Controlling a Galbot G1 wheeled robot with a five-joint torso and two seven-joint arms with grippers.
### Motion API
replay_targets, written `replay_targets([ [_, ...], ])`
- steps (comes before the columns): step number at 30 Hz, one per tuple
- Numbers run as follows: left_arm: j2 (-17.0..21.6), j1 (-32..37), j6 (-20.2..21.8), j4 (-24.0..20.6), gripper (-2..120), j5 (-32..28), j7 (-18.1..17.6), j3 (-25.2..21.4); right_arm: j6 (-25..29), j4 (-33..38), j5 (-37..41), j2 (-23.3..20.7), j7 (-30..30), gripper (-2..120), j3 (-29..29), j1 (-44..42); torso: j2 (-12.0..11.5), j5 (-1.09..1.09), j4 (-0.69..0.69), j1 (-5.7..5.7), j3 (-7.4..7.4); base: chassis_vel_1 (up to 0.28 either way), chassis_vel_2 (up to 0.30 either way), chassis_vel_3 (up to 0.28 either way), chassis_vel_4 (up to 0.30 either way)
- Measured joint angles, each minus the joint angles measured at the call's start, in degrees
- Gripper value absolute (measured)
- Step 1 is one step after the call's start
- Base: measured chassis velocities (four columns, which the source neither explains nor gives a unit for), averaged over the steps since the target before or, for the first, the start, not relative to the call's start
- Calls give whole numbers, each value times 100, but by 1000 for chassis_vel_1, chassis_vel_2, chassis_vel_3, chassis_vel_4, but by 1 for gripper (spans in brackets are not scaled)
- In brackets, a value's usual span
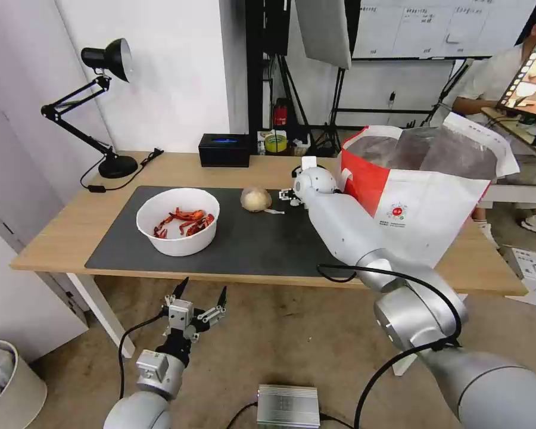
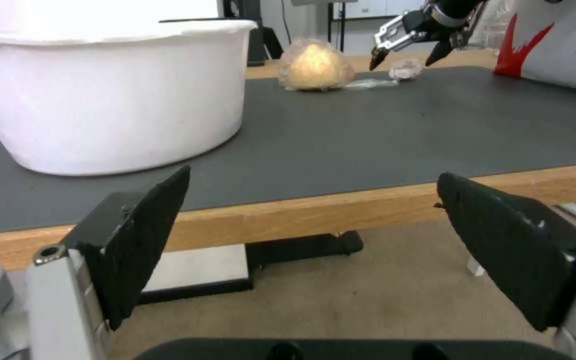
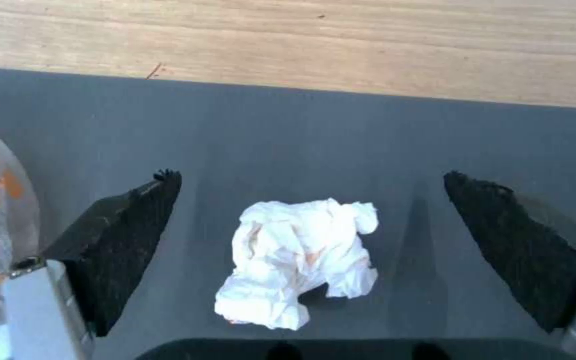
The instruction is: Pick up the trash from the table and place it into the takeout bag.
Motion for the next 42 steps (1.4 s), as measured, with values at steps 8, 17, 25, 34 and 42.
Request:
replay_targets([
  [8,3,-15,0,13,100,3,0,20,0,80,117,-39,99,100,-46,9,1,0,0,-1,0,0,0,0,0],
  [17,7,-18,4,13,100,6,0,36,0,147,169,-48,172,100,-72,-42,1,-1,-1,-1,-1,0,0,0,0],
  [25,2,0,7,7,100,18,0,31,-1,155,170,-24,210,100,-56,-129,1,-1,-1,-1,-1,0,0,0,0],
  [34,-1,8,10,0,100,31,0,35,0,237,259,-46,293,100,-95,-149,1,-1,-1,-1,0,0,0,0,0],
  [42,-17,23,16,0,100,57,-1,54,0,291,312,-55,351,99,-126,-174,1,0,0,-1,-1,0,0,0,0],
])
